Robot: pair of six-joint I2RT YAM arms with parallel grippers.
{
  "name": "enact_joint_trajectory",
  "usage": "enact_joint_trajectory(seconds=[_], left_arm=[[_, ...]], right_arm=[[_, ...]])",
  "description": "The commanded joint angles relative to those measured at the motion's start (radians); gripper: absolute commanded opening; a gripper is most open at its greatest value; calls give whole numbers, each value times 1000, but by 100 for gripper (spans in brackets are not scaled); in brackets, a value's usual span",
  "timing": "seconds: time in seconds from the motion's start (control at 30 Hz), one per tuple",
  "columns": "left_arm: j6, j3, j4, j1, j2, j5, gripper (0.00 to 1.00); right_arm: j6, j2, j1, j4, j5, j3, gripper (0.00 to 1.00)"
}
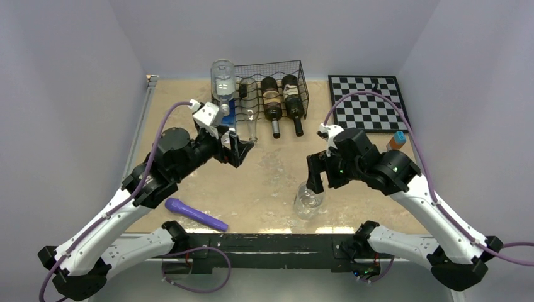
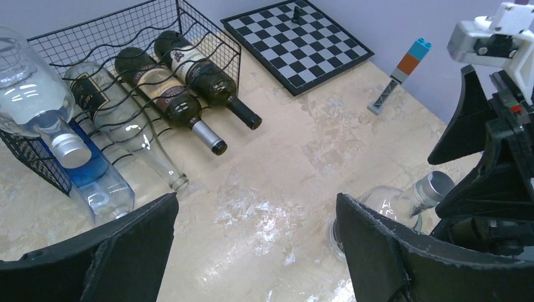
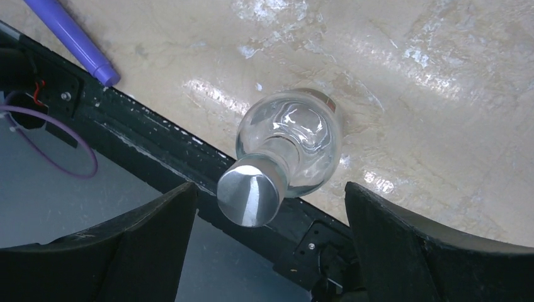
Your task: Put the wine bottle on the wine rack
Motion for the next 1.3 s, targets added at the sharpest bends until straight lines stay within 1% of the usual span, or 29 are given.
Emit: enact_joint_trajectory(seconds=[0.0,0.1,0.17,0.27,0.33,0.4,0.6,0.67,0.73,0.83,0.87,1.03,1.1,1.2,1.27], left_arm=[[-13,-9,-17,3,-7,-15,99],[-12,-15,-17,3,-7,-12,99],[-9,-20,-14,3,-7,-11,99],[-6,-28,-12,3,-14,-43,99],[-7,-38,-4,3,-30,-98,99],[3,-44,0,3,-42,-113,99],[10,-45,-15,3,-41,-110,99],[7,-47,-15,3,-36,-105,99],[4,-49,-15,2,-33,-99,99],[-1,-54,-11,3,-29,-79,99],[-1,-55,-10,3,-27,-70,99],[3,-84,-8,3,-32,-20,99],[8,-101,-6,3,-39,7,99],[17,-137,2,3,-53,69,99],[23,-169,7,3,-61,149,99]], right_arm=[[25,37,40,-3,31,17,89],[29,66,62,-13,54,21,84],[33,84,75,-18,66,23,80],[37,117,95,-26,81,23,70],[38,137,107,-33,83,27,61],[40,161,118,-45,83,36,56],[42,194,142,-75,101,54,53],[39,204,145,-87,109,62,48],[34,212,147,-95,111,75,32],[26,222,148,-95,102,90,2],[24,226,148,-90,96,96,0],[17,232,148,-27,22,142,0],[20,236,148,-7,-33,166,0],[22,254,146,48,-81,212,0],[20,278,145,76,-87,251,0]])
